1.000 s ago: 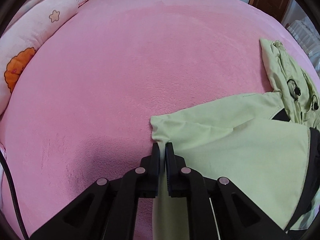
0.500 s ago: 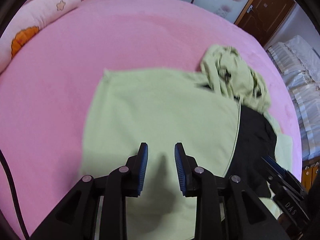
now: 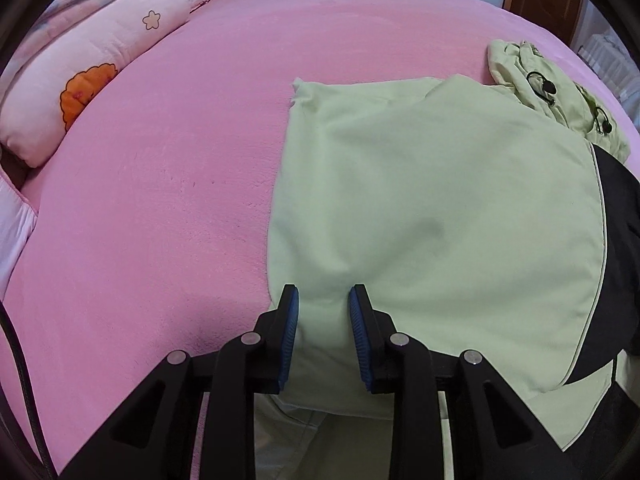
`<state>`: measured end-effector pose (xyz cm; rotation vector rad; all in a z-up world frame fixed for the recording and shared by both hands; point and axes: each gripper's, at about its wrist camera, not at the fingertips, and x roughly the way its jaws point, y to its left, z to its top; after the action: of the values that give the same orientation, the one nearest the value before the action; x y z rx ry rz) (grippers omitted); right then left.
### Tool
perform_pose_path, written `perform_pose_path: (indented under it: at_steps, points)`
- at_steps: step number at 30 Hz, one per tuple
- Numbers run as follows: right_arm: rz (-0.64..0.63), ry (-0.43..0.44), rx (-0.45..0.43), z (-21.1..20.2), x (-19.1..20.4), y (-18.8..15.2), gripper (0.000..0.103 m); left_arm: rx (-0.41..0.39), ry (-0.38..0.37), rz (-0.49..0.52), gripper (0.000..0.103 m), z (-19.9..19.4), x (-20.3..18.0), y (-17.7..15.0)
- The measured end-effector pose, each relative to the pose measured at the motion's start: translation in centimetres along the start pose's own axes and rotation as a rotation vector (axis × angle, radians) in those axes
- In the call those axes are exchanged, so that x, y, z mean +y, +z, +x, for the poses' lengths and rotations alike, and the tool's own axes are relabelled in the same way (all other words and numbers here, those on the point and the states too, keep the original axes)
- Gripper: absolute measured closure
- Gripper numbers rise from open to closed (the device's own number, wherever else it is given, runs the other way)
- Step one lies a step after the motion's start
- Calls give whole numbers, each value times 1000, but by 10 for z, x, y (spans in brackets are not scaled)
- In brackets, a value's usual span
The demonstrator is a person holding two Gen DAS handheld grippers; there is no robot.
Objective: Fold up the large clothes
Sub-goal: 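Open both grippers and lift them away from the folded hoodie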
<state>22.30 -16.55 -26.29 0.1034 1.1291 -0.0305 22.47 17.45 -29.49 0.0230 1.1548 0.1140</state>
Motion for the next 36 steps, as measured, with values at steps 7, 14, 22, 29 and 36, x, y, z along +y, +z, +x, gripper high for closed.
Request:
perform_pose_path:
  at_steps: [7, 14, 22, 29, 36]
  points:
    - [61, 48, 22, -30, 4, 4, 98, 32, 33, -1, 76, -14, -9, 3]
    - [52, 86, 3, -89, 4, 8, 98, -1, 6, -19, 33, -84, 0, 19]
    - [75, 108, -85, -181, -7, 26, 70, -51, -70, -12, 21, -197, -7, 27]
    - [69, 163, -145, -247, -17, 29, 69, -87, -141, -17, 19, -289, -7, 26]
    - [11, 204, -183, -290, -18, 17, 63, -110, -129, -16, 19, -338, -13, 4]
